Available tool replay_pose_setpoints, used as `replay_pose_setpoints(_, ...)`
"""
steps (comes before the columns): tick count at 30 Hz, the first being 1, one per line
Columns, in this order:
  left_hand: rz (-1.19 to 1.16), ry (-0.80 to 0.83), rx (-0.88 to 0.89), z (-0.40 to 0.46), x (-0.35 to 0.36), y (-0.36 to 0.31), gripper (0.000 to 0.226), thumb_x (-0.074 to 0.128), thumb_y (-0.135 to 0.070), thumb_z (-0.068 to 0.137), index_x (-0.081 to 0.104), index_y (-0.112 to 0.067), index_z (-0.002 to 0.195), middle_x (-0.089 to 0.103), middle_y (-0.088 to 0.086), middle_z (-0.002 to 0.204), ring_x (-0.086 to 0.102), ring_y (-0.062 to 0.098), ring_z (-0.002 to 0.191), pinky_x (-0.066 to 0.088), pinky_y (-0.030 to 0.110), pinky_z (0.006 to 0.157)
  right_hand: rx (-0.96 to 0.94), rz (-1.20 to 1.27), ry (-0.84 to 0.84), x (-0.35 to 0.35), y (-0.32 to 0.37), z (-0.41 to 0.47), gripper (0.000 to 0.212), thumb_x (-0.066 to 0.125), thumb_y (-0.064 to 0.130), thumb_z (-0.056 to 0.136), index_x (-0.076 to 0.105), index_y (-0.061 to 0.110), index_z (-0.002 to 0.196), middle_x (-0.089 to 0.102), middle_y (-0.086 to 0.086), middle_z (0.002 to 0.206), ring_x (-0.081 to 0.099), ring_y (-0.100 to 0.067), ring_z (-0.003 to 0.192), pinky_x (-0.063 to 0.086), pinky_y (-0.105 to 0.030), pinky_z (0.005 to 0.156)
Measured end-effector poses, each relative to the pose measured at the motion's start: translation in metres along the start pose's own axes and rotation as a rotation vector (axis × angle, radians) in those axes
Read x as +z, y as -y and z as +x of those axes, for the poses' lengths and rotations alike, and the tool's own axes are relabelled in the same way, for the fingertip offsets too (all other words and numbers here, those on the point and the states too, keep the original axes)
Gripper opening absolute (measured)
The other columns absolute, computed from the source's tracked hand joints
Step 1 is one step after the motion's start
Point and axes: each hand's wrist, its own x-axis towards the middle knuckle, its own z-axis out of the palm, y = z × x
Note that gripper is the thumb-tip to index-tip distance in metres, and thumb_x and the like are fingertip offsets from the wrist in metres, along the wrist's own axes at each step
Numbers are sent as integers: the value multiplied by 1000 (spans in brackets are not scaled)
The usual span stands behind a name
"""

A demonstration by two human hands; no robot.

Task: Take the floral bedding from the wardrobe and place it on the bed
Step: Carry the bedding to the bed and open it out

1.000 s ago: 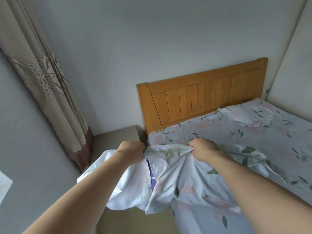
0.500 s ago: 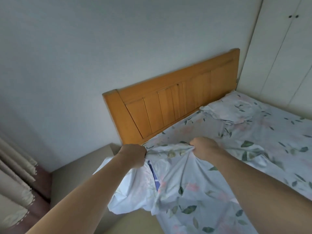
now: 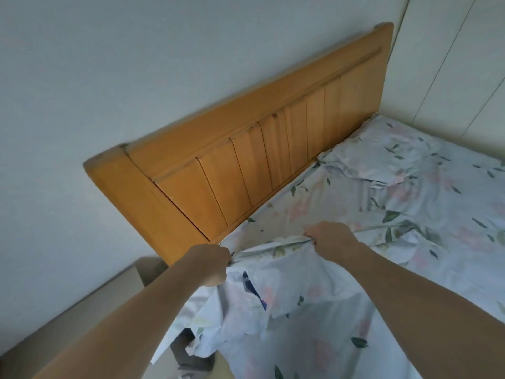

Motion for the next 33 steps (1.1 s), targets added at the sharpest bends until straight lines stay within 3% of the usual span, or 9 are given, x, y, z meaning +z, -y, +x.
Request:
replay_pose_setpoints(5,-42,-75,2,97,-16,34,19,42,2,82,57,-11,84,51,2,78,48,17,67,35,26,52,15,-40,-22,31,-16,109,27,48,11,87,67,26,98,68,2,96,65,-21,88,40,-25,66)
replay_pose_setpoints(9,-36,-134,-19,134,-34,60,13,48,-2,84,56,-12,81,51,-1,71,48,13,62,37,23,50,-16,-89,-95,29,-15,190,25,49,12,87,68,28,94,69,4,88,66,-19,82,48,-27,66)
replay_pose_setpoints(14,-42,-217,-37,157,-31,58,10,50,-10,89,58,-16,88,47,-5,70,49,9,61,36,18,49,-116,-89,-320,30,-22,230,35,54,5,81,69,22,108,72,-4,91,66,-27,87,48,-33,82)
replay_pose_setpoints(16,-119,-185,-54,176,-2,29,20,46,-10,95,63,-11,105,57,-2,84,62,15,82,48,22,65,-155,-117,-335,58,-36,228,44,60,-2,73,68,14,113,72,-8,101,65,-31,95,49,-41,93)
replay_pose_setpoints(20,-211,40,-45,249,122,-67,30,43,-9,99,60,-6,122,63,10,122,60,28,113,50,37,93,-158,-290,-182,183,-77,219,60,76,5,58,66,11,117,70,-8,109,65,-32,98,53,-44,89)
replay_pose_setpoints(23,-263,135,-150,353,276,-133,39,41,-22,94,62,-13,125,63,12,122,60,32,112,46,54,92,-85,-361,189,299,-98,196,50,50,7,86,49,10,135,53,-12,137,52,-34,121,39,-51,104)
replay_pose_setpoints(26,-151,291,-43,426,411,-190,49,31,-31,102,44,-5,142,48,18,143,49,30,128,38,42,104,76,-311,354,374,-102,165,51,48,8,78,57,9,129,54,-19,135,58,-36,115,42,-58,97)
replay_pose_setpoints(28,-146,273,-28,373,383,-202,42,40,-25,98,56,-1,128,57,19,130,56,34,116,48,40,92,94,-275,275,397,-106,156,57,57,6,71,58,7,128,56,-18,135,60,-34,112,45,-58,94)
replay_pose_setpoints(33,13,289,126,317,308,-211,34,39,-13,96,57,-3,123,57,18,121,55,37,112,51,44,89,99,-272,253,401,-119,144,64,35,7,97,6,13,154,6,-7,162,16,-28,147,15,-47,119)
